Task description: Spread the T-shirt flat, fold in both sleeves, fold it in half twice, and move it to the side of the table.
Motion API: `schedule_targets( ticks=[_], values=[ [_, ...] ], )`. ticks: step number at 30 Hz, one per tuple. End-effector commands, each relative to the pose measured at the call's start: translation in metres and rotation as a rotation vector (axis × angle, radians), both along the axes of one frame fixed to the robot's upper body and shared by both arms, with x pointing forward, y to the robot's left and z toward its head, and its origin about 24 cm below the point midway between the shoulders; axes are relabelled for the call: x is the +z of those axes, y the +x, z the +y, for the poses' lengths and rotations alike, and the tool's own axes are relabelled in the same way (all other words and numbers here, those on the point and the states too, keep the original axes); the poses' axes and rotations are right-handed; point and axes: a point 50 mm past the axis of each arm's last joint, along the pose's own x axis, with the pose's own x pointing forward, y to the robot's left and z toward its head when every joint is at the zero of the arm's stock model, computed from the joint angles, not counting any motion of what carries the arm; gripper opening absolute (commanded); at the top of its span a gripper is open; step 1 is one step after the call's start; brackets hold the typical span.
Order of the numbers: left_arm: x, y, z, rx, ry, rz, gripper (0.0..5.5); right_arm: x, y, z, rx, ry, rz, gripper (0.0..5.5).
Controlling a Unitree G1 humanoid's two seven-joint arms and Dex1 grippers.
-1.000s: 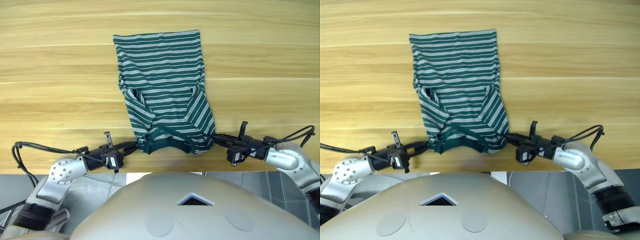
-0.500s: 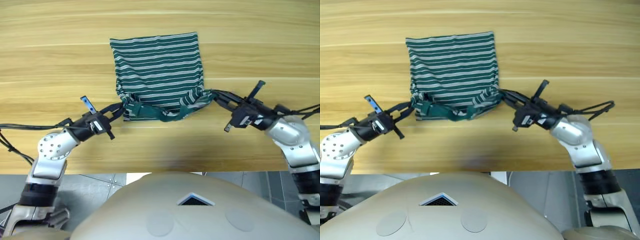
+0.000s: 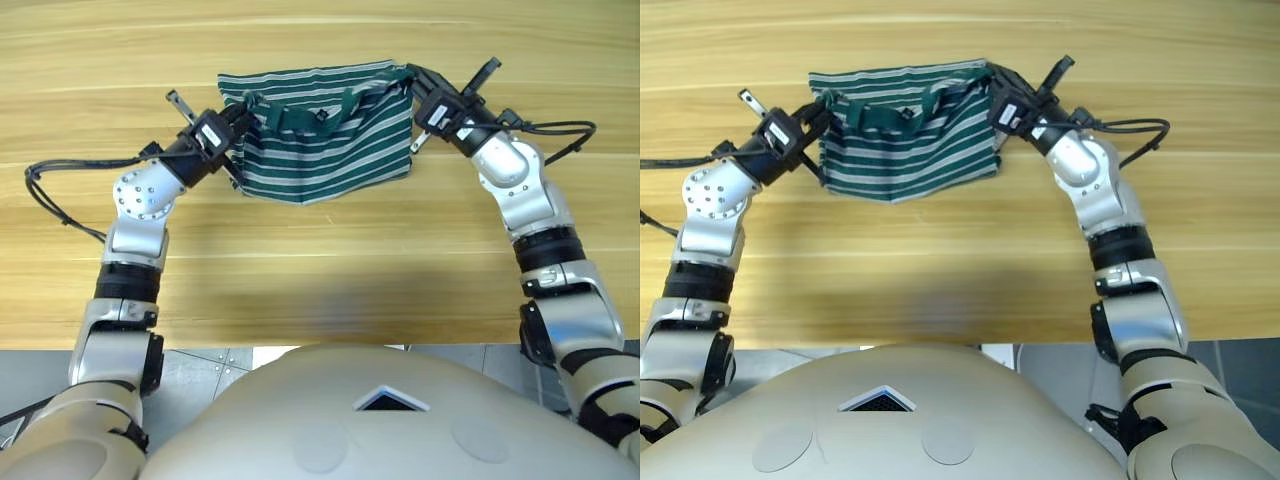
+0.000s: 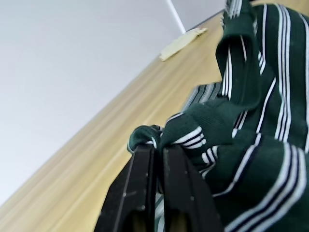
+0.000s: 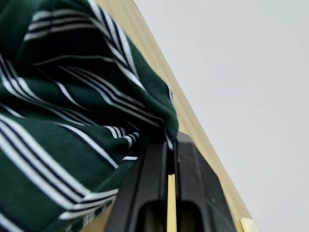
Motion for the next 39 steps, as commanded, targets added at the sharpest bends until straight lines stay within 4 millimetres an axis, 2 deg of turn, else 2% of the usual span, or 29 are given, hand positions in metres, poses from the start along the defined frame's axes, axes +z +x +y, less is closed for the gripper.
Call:
schedule_targets(
  ticks=[1,7,13,14,23,30,33,36,39],
  values=[
    [-0.001,0.021,0.005,0.092,0.013,-0.015,0.04,-0.003,0.019,0.006,-0.04,-0.026,-0.008,0.0],
    [-0.017,0.042,0.004,0.175,0.062,0.033,0.04,-0.022,0.03,0.016,-0.088,-0.074,0.047,0.0],
    [-0.027,0.059,-0.01,0.23,0.067,0.09,0.04,-0.026,0.042,0.025,-0.159,-0.113,0.073,0.0],
    [-0.029,0.06,-0.01,0.247,0.067,0.102,0.4,-0.026,0.043,0.026,-0.166,-0.12,0.073,0.33],
    [-0.04,0.068,-0.01,0.411,0.028,0.192,1.66,-0.022,0.054,0.04,-0.261,-0.113,0.109,1.76],
    [-0.044,0.065,0.013,0.565,-0.03,0.22,2.71,-0.02,0.054,0.042,-0.267,-0.09,0.09,2.85],
    [-0.052,0.058,0.026,0.632,-0.04,0.26,3.16,-0.019,0.046,0.06,-0.154,-0.055,0.021,2.85],
    [-0.058,0.048,0.044,0.725,-0.095,0.282,3.54,-0.022,0.027,0.097,0.066,-0.059,-0.064,2.85],
    [-0.059,0.04,0.064,0.857,-0.247,0.256,4.12,-0.03,0.006,0.131,0.249,-0.119,-0.094,2.85]
  ],
)
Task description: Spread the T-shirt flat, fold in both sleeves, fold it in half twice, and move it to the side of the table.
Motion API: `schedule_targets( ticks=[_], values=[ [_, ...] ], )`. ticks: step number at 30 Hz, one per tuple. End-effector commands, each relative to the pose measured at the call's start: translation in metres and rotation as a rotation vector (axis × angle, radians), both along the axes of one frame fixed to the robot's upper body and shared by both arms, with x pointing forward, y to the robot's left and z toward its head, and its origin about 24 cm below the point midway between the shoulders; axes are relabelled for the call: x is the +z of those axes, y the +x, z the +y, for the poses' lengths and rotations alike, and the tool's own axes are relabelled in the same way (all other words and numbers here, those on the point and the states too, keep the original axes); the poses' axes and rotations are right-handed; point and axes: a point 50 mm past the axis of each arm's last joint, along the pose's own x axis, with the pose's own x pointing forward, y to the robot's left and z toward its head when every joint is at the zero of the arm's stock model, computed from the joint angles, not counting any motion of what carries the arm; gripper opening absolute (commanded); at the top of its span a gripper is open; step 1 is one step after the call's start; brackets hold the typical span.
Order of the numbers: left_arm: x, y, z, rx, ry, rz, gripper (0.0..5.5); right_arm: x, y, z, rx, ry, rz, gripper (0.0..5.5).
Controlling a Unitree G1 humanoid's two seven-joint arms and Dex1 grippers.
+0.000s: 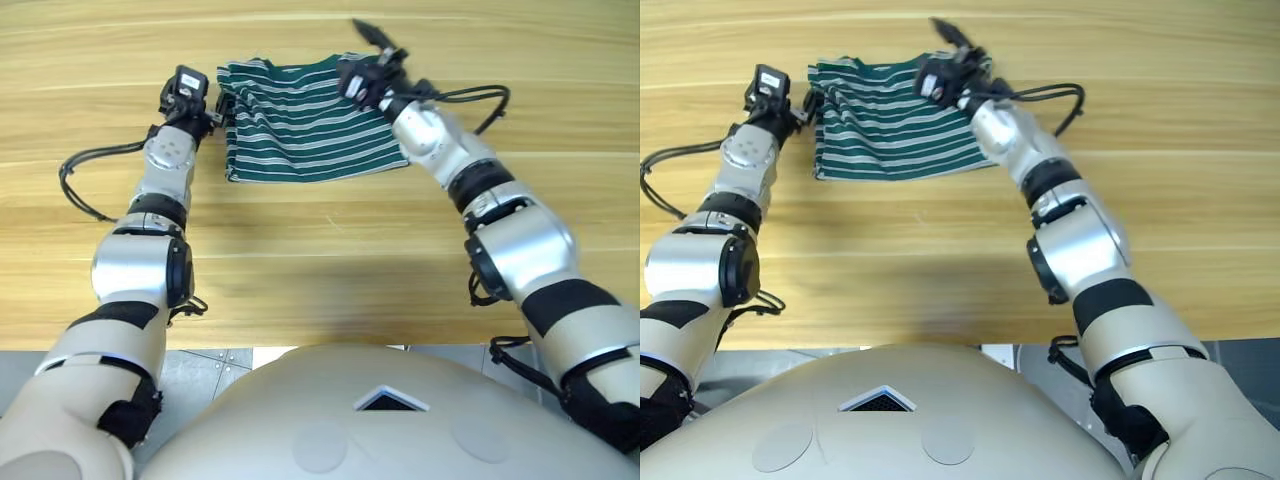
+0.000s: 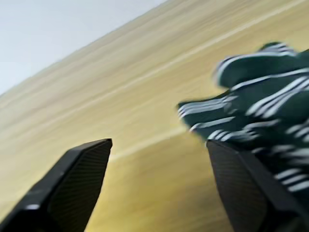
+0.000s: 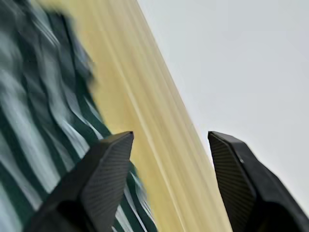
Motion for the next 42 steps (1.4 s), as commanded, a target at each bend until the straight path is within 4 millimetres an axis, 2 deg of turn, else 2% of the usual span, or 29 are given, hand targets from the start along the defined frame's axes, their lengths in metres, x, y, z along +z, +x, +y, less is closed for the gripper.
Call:
schedule_targets(
  ticks=[1,3,8,11,13,15,17,21,23,26,28,30,31,34,37,39,42],
  values=[
    [-0.004,-0.015,0.028,0.208,-0.125,-0.057,4.34,-0.014,-0.025,0.037,0.195,-0.112,-0.03,2.85],
    [-0.013,-0.021,0.024,0.237,-0.176,-0.071,4.45,-0.025,-0.035,0.05,0.264,-0.222,-0.047,2.85],
    [-0.02,-0.021,0.002,0.199,-0.244,-0.083,4.45,-0.036,-0.042,0.059,0.326,-0.364,-0.073,2.85],
    [-0.018,-0.018,-0.001,0.209,-0.271,-0.091,4.45,-0.045,-0.046,0.056,0.37,-0.469,-0.071,2.85],
    [-0.017,-0.015,-0.005,0.201,-0.28,-0.094,4.45,-0.057,-0.051,0.043,0.435,-0.59,-0.066,2.85],
    [-0.015,-0.012,-0.01,0.191,-0.287,-0.095,4.45,-0.064,-0.054,0.021,0.525,-0.721,-0.077,2.85],
    [-0.013,-0.01,-0.015,0.172,-0.288,-0.102,4.45,-0.067,-0.06,-0.01,0.62,-0.802,-0.056,2.85],
    [-0.008,-0.009,-0.016,0.118,-0.277,-0.14,4.45,-0.05,-0.091,-0.089,0.7,-0.801,0.042,2.85],
    [-0.005,-0.009,-0.013,0.105,-0.276,-0.168,4.45,-0.036,-0.106,-0.121,0.641,-0.754,0.081,2.85],
    [0.003,-0.01,-0.003,0.116,-0.271,-0.222,4.45,-0.011,-0.121,-0.147,0.516,-0.633,0.105,2.85],
    [0.01,-0.009,0.002,0.102,-0.256,-0.269,4.45,0.008,-0.124,-0.162,0.392,-0.525,0.087,2.85],
    [0.017,-0.008,-0.002,0.047,-0.229,-0.312,4.45,0.024,-0.118,-0.173,0.26,-0.435,0.031,2.85],
    [0.019,-0.009,-0.001,0.03,-0.22,-0.326,4.45,0.031,-0.115,-0.173,0.228,-0.389,-0.001,2.85],
    [0.03,-0.006,-0.007,-0.037,-0.193,-0.385,4.45,0.055,-0.108,-0.151,0.196,-0.126,-0.133,2.85],
    [0.042,-0.002,-0.022,-0.171,-0.115,-0.439,4.45,0.059,-0.099,-0.127,0.149,0.106,-0.167,2.85],
    [0.047,-0.004,-0.051,-0.377,-0.092,-0.467,4.45,0.04,-0.097,-0.112,0.116,0.161,-0.106,2.85],
    [0.047,-0.009,-0.089,-0.657,-0.006,-0.447,4.45,0.005,-0.1,-0.097,0.107,0.077,-0.022,2.85]
  ],
)
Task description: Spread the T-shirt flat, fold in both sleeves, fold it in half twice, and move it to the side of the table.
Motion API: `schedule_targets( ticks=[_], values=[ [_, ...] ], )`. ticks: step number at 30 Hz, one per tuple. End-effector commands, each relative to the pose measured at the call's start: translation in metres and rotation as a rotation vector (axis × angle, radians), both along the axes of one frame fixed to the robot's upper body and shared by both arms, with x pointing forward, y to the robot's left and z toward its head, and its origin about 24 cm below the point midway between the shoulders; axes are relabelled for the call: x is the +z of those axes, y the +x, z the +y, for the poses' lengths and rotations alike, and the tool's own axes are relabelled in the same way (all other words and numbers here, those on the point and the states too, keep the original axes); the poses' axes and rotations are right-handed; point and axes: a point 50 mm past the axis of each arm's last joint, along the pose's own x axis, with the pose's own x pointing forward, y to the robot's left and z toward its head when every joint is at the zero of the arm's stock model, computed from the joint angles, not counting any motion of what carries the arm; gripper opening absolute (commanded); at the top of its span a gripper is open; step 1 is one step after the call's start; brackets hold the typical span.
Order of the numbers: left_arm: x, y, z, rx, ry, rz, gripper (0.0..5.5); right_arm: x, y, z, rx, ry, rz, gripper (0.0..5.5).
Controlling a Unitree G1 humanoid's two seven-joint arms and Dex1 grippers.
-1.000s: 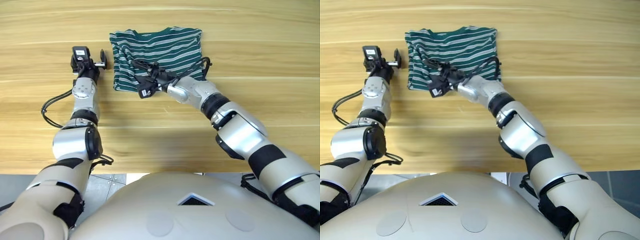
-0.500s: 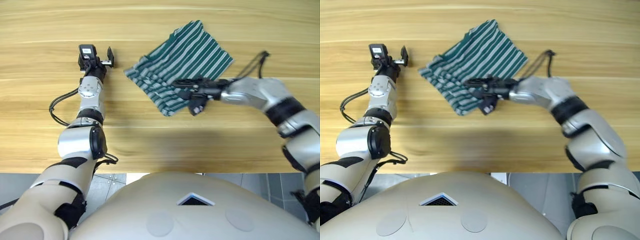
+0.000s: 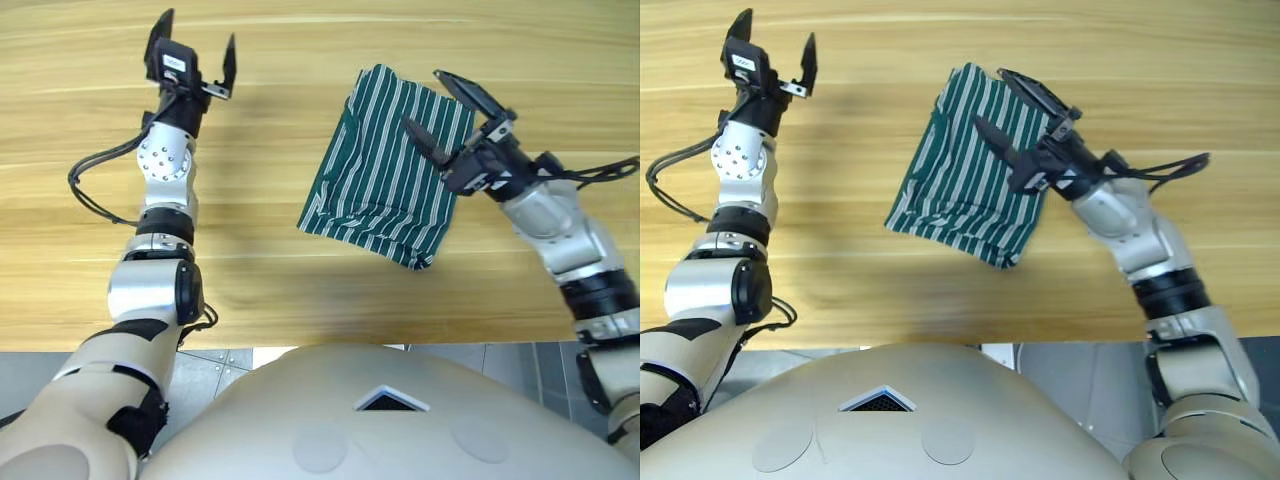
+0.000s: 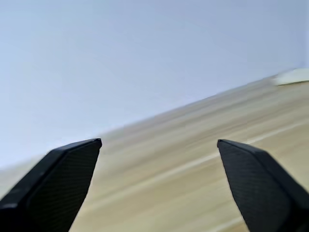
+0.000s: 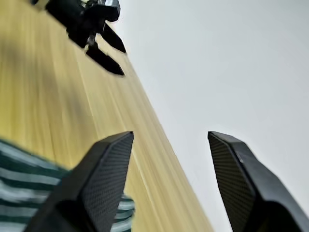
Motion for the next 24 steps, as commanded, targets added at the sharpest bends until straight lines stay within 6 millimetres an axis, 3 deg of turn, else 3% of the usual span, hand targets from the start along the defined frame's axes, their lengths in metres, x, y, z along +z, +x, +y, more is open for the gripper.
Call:
schedule_targets(
  ticks=[1,3,7,11,18,20,24],
  values=[
    [-0.005,-0.005,-0.045,-0.275,0.17,0.003,4.45,-0.034,-0.001,0.014,-0.021,-0.096,0.083,2.85],
    [-0.008,-0.002,-0.057,-0.329,0.216,0.045,4.45,-0.033,0.002,0.012,-0.043,-0.082,0.076,2.85],
    [-0.022,0.003,-0.105,-0.442,0.506,0.1,4.45,-0.023,0.006,0.003,-0.081,-0.076,0.031,2.85],
    [-0.04,0.0,-0.133,-0.489,0.732,0.115,4.45,-0.016,0.009,0.003,-0.082,-0.078,-0.001,2.85],
    [-0.034,0.006,-0.132,-0.417,0.678,0.084,4.45,-0.02,0.012,0.002,-0.087,-0.102,0.014,2.85],
    [-0.04,0.005,-0.13,-0.412,0.712,0.116,4.45,-0.02,0.011,0.005,-0.08,-0.108,0.012,2.85],
    [-0.05,0.008,-0.101,-0.317,0.786,0.187,4.45,-0.02,0.011,0.004,-0.078,-0.124,0.011,2.85]
  ],
)
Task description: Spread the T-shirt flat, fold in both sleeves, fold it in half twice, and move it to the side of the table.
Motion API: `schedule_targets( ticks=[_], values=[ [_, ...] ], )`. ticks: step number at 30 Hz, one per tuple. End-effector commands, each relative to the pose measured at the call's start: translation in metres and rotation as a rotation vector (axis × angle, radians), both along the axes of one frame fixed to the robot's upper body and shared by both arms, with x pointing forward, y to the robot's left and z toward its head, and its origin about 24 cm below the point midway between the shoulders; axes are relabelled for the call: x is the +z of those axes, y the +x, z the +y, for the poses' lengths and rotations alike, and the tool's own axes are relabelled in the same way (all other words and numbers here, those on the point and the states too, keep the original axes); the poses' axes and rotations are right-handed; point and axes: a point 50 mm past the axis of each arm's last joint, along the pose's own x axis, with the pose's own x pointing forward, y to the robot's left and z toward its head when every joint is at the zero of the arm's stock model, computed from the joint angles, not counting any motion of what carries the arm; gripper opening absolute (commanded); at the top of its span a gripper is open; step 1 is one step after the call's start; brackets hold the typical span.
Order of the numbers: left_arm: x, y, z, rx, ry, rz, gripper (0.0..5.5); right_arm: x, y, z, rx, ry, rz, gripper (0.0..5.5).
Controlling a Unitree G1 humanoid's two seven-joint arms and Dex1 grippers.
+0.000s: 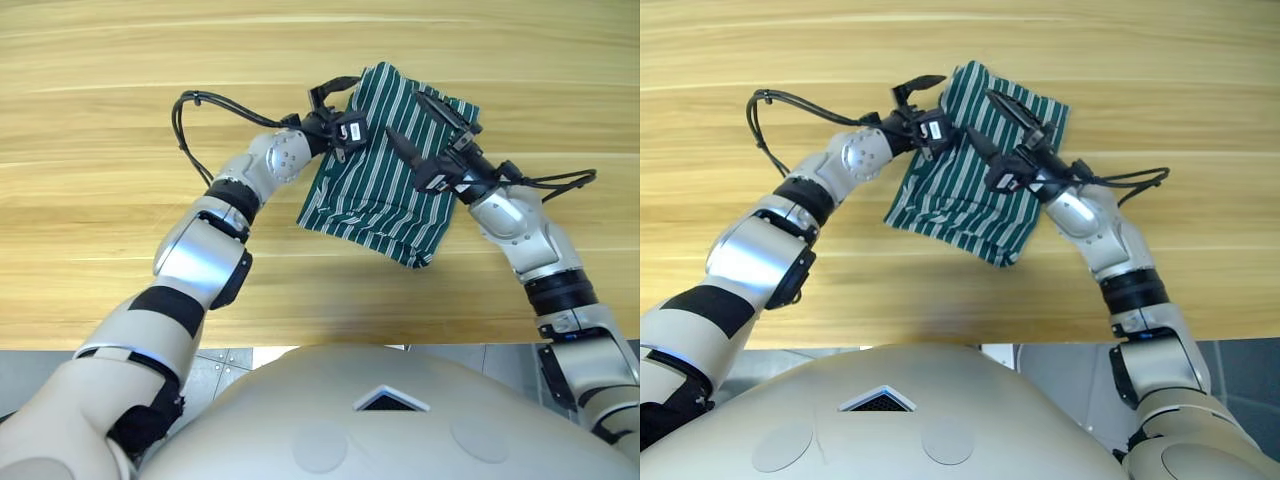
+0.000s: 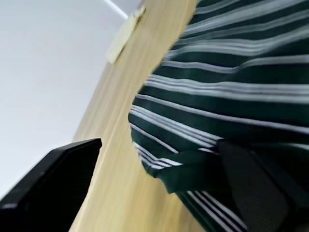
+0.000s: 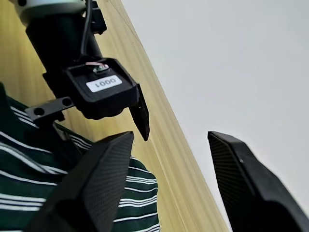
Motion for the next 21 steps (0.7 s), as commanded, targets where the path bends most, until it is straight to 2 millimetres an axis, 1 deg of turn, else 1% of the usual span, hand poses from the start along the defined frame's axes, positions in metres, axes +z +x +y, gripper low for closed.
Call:
schedule_targets(
  ticks=[1,5,7,10,12,14,17,21],
  values=[
    [-0.012,0.004,0.038,0.128,0.097,0.029,4.45,0.004,0.003,0.001,0.004,-0.02,-0.013,2.85],
    [-0.034,-0.013,0.07,0.217,0.065,0.094,4.45,-0.001,0.001,-0.001,0.013,-0.07,0.007,2.85],
    [-0.048,-0.028,0.084,0.26,0.035,0.133,4.45,-0.005,-0.002,-0.003,0.021,-0.102,0.025,2.85],
    [-0.064,-0.051,0.099,0.304,-0.019,0.186,4.45,-0.009,-0.005,-0.007,0.017,-0.131,0.041,2.85],
    [-0.07,-0.063,0.104,0.334,-0.062,0.196,4.45,-0.01,-0.006,-0.007,0.02,-0.144,0.048,2.85],
    [-0.068,-0.071,0.102,0.343,-0.148,0.175,4.45,-0.016,-0.008,-0.004,0.036,-0.16,0.064,2.85],
    [-0.057,-0.078,0.094,0.342,-0.266,0.132,4.45,-0.022,-0.015,0.0,0.081,-0.216,0.084,2.85],
    [-0.041,-0.078,0.099,0.38,-0.296,0.07,4.45,-0.02,-0.03,-0.009,0.131,-0.281,0.105,2.85]
  ],
)
